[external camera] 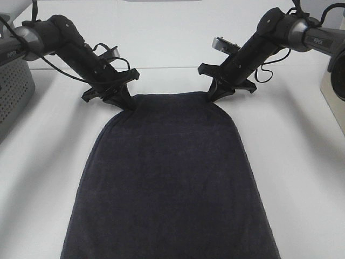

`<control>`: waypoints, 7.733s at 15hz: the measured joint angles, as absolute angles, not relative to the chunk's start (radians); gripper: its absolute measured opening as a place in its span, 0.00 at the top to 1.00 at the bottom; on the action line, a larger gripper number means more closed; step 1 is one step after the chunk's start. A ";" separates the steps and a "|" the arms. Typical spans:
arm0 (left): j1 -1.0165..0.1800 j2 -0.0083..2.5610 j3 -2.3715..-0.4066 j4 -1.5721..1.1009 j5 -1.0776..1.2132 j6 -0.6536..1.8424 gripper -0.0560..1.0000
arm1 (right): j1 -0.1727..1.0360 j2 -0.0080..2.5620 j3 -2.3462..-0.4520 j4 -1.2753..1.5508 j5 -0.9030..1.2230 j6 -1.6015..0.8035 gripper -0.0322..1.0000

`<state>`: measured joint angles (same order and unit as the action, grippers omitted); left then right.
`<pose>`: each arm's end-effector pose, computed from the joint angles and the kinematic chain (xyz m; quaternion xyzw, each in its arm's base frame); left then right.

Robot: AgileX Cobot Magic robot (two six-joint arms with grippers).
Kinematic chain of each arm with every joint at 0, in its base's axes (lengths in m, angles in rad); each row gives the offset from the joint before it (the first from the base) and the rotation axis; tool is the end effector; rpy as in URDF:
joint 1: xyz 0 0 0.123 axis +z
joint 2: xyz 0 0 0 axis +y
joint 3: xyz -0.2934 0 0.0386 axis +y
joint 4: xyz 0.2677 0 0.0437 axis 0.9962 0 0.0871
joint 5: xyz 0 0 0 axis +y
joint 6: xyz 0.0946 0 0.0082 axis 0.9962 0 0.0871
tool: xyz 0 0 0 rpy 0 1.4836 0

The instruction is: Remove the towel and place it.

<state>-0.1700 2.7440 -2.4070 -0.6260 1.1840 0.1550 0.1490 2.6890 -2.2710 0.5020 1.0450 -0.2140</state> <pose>0.5526 -0.1472 0.0758 0.0585 0.9523 -0.2929 0.0629 0.5526 0.1229 0.0643 -0.0726 0.9668 0.2228 0.1016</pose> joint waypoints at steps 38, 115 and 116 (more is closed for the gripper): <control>-0.177 2.788 -2.604 -0.489 0.629 0.362 0.93 | 0.158 2.788 -2.570 0.494 0.576 -0.405 0.96; 0.041 2.107 -2.431 -0.085 1.211 0.000 0.23 | 0.041 1.959 -2.131 0.309 1.217 -0.080 0.27; 0.041 2.039 -2.316 -0.086 1.211 0.006 0.23 | 0.041 1.886 -2.033 0.296 1.217 -0.080 0.27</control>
